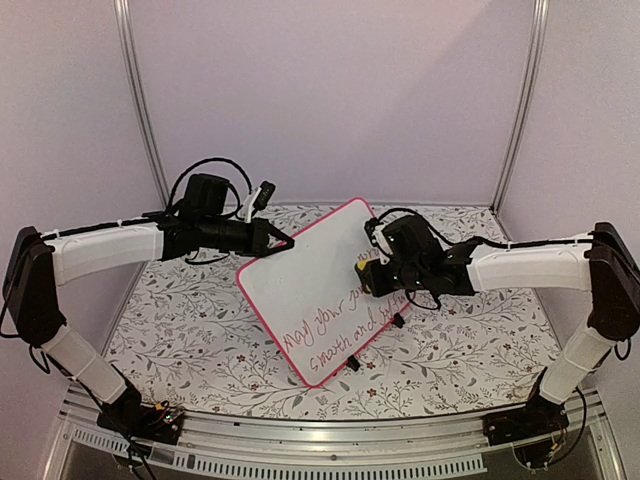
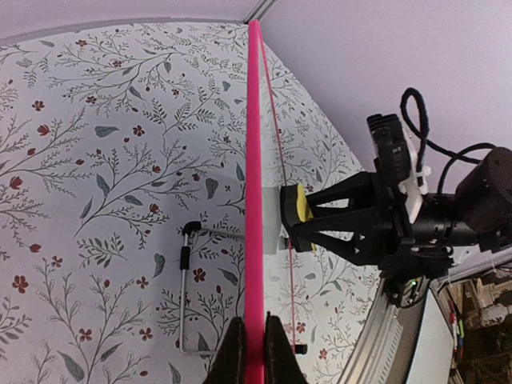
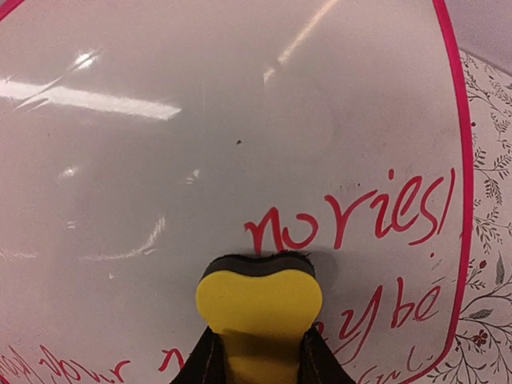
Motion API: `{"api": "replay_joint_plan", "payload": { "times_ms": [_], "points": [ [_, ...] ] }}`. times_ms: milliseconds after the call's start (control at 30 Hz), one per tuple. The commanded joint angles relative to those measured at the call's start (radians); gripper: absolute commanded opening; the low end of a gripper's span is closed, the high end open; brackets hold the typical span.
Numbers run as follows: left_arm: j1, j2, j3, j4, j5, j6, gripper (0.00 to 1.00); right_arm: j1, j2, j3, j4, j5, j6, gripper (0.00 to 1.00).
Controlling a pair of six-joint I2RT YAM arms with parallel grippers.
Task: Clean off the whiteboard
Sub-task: Erase the whiteboard at the center of the board.
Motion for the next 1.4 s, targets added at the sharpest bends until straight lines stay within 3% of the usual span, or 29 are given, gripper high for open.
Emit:
{"api": "replay_joint_plan", "payload": {
  "times_ms": [0,300,1000,1367],
  "points": [
    [-0.034,0.030,-0.011,-0.040,-0.016,0.095,0.00,-0.038,0.052,0.100,-0.044,0.037,-0.022,0.26],
    [-0.034,0.037,-0.011,-0.041,-0.018,0.095,0.00,-0.054,0.066,0.170,-0.062,0.028,-0.061,0.26],
    [-0.035,0.046,-0.010,-0.040,-0.017,0.095,0.00,-0.054,0.019,-0.087,-0.083,-0.033,-0.025,0.26],
    [-0.037,0.044,-0.010,-0.042,-0.016,0.095,0.00,-0.054,0.010,-0.073,-0.077,-0.015,-0.019,0.26]
  ]
}}
